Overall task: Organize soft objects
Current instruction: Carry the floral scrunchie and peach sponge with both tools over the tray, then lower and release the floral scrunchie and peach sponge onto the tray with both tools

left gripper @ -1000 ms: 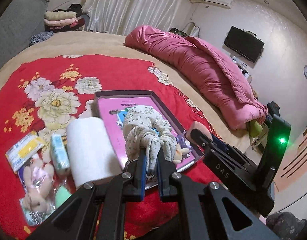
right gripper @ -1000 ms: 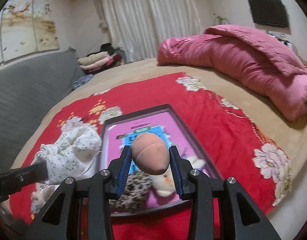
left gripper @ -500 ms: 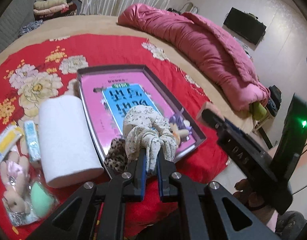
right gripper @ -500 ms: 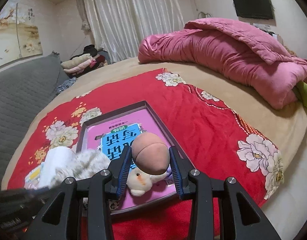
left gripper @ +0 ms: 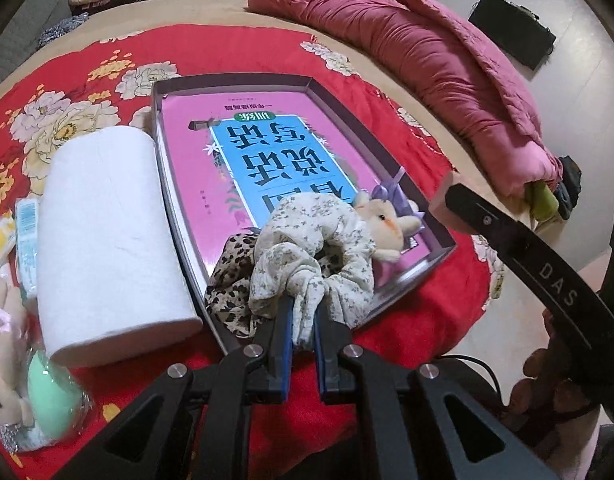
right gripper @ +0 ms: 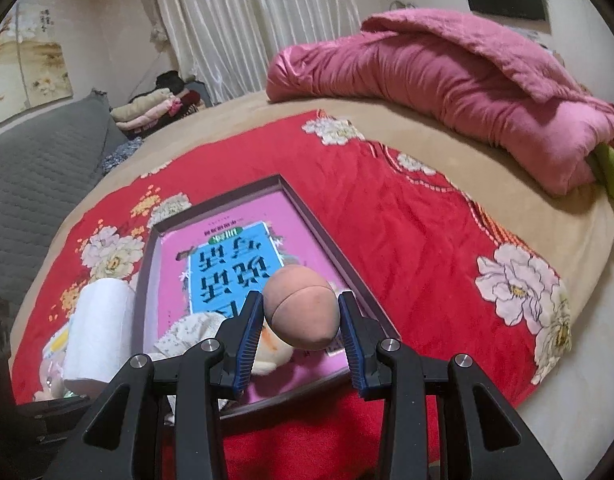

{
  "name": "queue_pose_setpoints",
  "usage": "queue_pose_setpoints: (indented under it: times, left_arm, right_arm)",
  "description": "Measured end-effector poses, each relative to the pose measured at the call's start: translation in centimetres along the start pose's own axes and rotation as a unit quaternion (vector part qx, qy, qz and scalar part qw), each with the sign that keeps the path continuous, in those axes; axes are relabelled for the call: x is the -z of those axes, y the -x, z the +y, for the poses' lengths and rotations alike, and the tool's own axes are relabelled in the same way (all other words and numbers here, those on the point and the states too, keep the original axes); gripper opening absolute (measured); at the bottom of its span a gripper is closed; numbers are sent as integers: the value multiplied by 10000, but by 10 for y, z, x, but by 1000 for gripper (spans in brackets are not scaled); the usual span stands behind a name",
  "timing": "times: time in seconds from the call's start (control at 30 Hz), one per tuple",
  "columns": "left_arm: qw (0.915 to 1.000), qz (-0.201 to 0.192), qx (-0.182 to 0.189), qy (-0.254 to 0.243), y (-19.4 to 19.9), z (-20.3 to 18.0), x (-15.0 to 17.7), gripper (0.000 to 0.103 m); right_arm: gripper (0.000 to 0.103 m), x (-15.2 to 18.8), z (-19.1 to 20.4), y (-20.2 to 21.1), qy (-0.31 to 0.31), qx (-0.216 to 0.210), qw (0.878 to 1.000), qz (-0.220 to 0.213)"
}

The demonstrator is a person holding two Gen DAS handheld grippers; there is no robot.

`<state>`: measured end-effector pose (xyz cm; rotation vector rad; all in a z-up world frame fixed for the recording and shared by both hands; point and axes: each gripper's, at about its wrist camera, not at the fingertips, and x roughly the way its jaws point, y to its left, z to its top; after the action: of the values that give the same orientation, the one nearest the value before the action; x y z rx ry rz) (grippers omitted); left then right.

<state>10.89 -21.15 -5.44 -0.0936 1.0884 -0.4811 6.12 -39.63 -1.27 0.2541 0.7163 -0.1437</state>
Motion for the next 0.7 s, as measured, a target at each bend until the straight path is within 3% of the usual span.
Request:
queue_pose_setpoints:
  times: [0.17, 0.7]
  left_arm:
    - [10000, 1, -17, 69, -7, 4, -6, 9]
    - [9995, 34, 153, 263, -7, 10, -3, 9]
  right_arm:
    - [40, 3, 3, -19, 83, 44, 9990, 436]
    - [40, 10, 4, -47, 115, 126, 9951, 976]
